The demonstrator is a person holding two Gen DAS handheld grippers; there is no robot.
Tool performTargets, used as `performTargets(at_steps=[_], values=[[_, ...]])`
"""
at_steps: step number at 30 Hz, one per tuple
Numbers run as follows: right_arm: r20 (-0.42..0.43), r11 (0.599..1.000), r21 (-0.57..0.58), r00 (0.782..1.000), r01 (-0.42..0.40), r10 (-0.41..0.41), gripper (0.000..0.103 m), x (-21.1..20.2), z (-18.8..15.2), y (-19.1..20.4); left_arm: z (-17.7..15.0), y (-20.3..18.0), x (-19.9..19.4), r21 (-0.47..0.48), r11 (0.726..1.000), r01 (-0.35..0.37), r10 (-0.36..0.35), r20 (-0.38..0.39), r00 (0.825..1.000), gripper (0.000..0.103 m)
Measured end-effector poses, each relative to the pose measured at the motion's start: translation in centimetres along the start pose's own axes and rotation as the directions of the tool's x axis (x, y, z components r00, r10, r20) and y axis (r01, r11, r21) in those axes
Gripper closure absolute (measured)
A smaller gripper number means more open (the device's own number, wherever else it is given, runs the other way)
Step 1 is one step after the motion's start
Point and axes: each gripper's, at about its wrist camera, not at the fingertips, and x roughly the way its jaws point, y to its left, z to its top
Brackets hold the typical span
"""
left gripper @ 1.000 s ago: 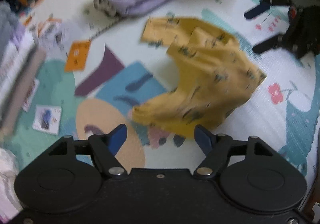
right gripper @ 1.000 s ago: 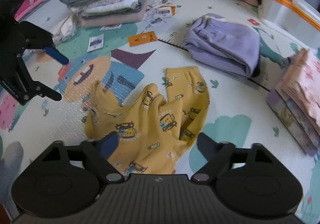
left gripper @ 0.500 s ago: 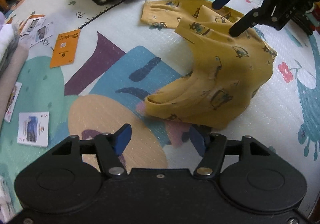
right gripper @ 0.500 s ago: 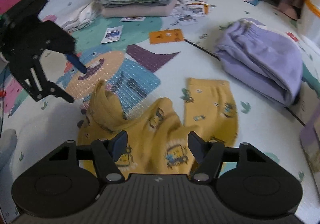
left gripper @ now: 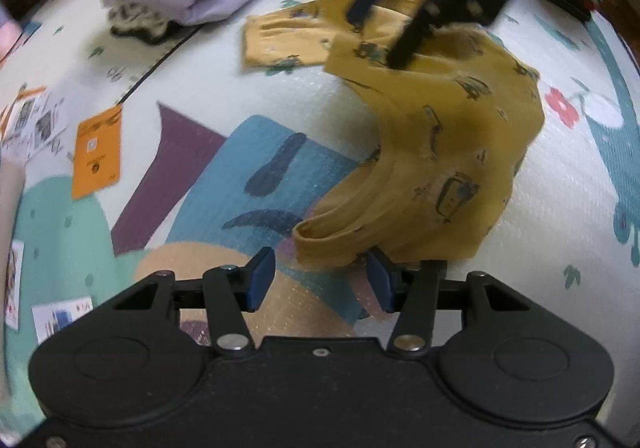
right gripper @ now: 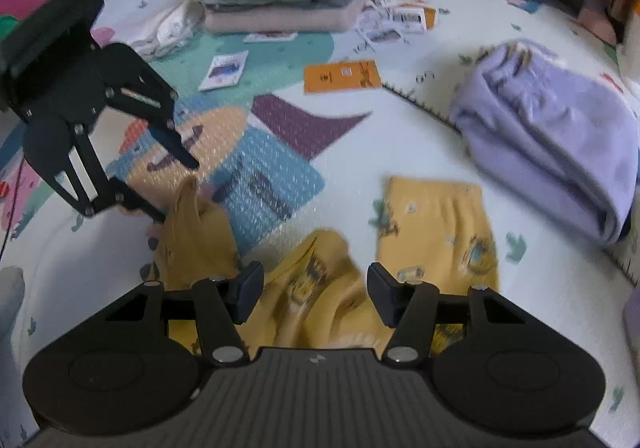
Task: Fold clothes
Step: 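Grasp the yellow shirt edge with the left tool while the right tool grasps another edge, then lift the shirt with both tools and shake it out, then lay it flat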
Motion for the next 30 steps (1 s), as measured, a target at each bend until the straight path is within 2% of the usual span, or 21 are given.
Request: performTargets(at_steps=[2, 5, 7, 8, 9, 10, 11, 12, 17, 22, 26, 30], values=[[-0.01, 1.0, -0.025, 1.0, 0.004, -0.005, 0.045, -0.3, 0.6, -0.7, 0.1, -0.1, 0.1, 0.03, 1.0, 0.007, -0.007, 0.0, 1.0, 0.053], [-0.022, 1.0, 0.02, 1.0, 0.001, -0.001, 0.044, 0.1, 0.9, -2.4, 0.4, 0.1, 0.5, 0.035, 0.999, 0.017, -0.017, 0.0, 1.0, 0.056], [-0.043, 0.999, 0.032, 0.999, -0.012, 0.013, 0.043, 0.8, 0.7, -2.8, 0.6, 0.1, 0.8, 0.037, 0.999, 0.022, -0.022, -0.003, 1.0, 0.072], [-0.054, 0.999, 0.031, 0.998, -0.019, 0.021, 0.043, 1.2, 0.5, -2.7, 0.6, 0.0, 0.9, 0.037, 0.999, 0.02, -0.02, -0.008, 1.0, 0.075], [-0.074, 0.998, 0.039, 0.996, -0.043, 0.046, 0.049, 1.4, 0.4, -2.7, 0.6, -0.1, 1.0, 0.036, 0.999, 0.02, -0.019, -0.011, 1.0, 0.08], [-0.087, 0.997, 0.039, 0.994, -0.062, 0.065, 0.058, 1.5, 0.2, -2.6, 0.6, -0.3, 0.9, 0.034, 0.999, 0.022, -0.022, -0.012, 1.0, 0.09], [-0.098, 0.996, 0.035, 0.991, -0.084, 0.087, 0.083, 1.3, 0.0, -2.4, 0.6, -0.4, 0.8, 0.034, 0.999, 0.021, -0.021, -0.01, 1.0, 0.093], [-0.108, 0.994, 0.03, 0.988, -0.106, 0.108, 0.092, 1.1, -0.1, -2.1, 0.7, -0.6, 0.5, 0.034, 0.999, 0.015, -0.015, -0.006, 1.0, 0.094], [-0.043, 0.996, -0.002, 0.995, -0.089, 0.088, 0.093, -2.2, -1.3, -1.1, 1.8, -1.3, -1.7, 0.04, 0.999, -0.021, 0.019, 0.044, 0.999, 0.097], [0.053, 0.997, 0.064, 0.998, -0.039, 0.035, 0.094, -7.1, -3.1, -1.3, 4.3, -1.3, -5.1, 0.031, 0.995, -0.091, 0.085, 0.143, 0.986, 0.099], [0.153, 0.986, 0.162, 0.987, 0.03, -0.056, 0.094, -12.0, -4.7, -1.7, 7.7, -1.7, -8.0, 0.042, 0.987, -0.157, 0.143, 0.235, 0.961, 0.099], [0.239, 0.968, 0.23, 0.958, 0.101, -0.157, 0.094, -17.1, -5.6, -1.6, 11.1, -2.3, -10.9, 0.05, 0.973, -0.225, 0.197, 0.325, 0.925, 0.099]])
